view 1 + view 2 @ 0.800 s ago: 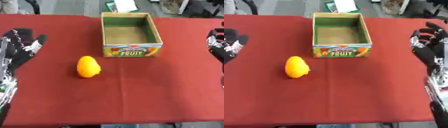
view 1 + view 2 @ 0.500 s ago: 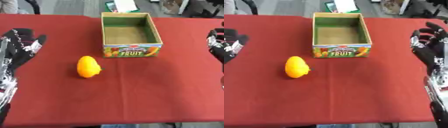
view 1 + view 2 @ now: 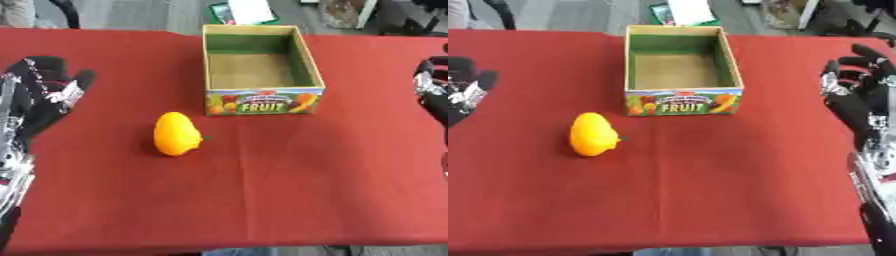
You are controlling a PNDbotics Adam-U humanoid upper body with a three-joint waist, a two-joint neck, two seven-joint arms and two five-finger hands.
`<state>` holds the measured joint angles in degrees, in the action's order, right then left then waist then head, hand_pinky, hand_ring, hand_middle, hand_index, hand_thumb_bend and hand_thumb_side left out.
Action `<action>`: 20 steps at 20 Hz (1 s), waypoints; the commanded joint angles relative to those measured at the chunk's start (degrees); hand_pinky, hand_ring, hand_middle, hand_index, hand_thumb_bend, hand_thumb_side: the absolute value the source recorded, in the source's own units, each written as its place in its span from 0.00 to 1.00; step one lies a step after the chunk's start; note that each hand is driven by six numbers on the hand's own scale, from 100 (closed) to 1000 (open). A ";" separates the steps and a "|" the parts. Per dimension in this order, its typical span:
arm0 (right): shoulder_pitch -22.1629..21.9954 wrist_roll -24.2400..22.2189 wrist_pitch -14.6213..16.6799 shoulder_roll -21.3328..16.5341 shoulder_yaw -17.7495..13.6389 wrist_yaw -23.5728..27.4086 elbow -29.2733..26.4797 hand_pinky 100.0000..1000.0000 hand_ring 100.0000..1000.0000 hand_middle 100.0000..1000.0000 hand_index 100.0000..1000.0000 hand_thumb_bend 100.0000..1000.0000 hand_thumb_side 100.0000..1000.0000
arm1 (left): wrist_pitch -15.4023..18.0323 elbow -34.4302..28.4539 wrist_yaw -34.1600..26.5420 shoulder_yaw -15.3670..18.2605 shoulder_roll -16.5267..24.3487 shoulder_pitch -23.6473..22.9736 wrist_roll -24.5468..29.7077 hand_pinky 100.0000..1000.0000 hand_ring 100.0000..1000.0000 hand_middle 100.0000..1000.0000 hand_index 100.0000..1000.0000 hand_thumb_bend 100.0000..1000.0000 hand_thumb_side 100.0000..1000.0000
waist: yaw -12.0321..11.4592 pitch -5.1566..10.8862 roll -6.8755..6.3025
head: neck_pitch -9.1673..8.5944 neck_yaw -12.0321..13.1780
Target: Pick up objects on the table and place them in the box.
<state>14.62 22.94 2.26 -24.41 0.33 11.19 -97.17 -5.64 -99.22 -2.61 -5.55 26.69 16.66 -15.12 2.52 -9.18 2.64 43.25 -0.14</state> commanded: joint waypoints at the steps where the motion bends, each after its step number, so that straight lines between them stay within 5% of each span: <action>1: 0.59 0.03 0.16 -0.82 -0.66 0.38 -0.91 0.59 0.58 0.60 0.79 0.08 0.02 | -0.09 -1.64 1.84 -0.42 1.71 1.62 1.55 0.59 0.61 0.56 0.66 0.82 0.28 | 0.12 0.91 -0.10 | -0.09 0.04; 8: 0.56 -0.19 0.09 -0.80 -0.45 0.38 -0.84 0.59 0.58 0.60 0.79 0.08 0.02 | -1.62 -1.83 9.73 -3.86 3.48 5.77 9.49 0.61 0.66 0.62 0.71 0.89 0.12 | 0.51 1.06 -0.13 | 0.07 0.37; 13: 0.57 -0.35 0.09 -0.75 -0.31 0.46 -0.78 0.59 0.58 0.60 0.79 0.09 0.02 | -3.42 0.35 13.74 -7.83 3.95 8.92 15.35 0.62 0.68 0.63 0.72 0.82 0.00 | 0.91 1.08 -0.23 | 0.21 0.67; 20: 0.67 -0.58 0.07 -0.68 -0.12 0.51 -0.72 0.59 0.58 0.60 0.79 0.09 0.02 | -4.33 4.85 17.69 -13.54 2.91 13.62 20.61 0.62 0.68 0.64 0.72 0.74 0.00 | 1.59 1.08 -0.34 | 0.38 1.09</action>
<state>14.61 22.47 2.23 -24.41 0.40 11.23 -97.17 -9.93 -94.50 14.21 -18.45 28.76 29.21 4.65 4.05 -8.95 2.40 43.30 0.77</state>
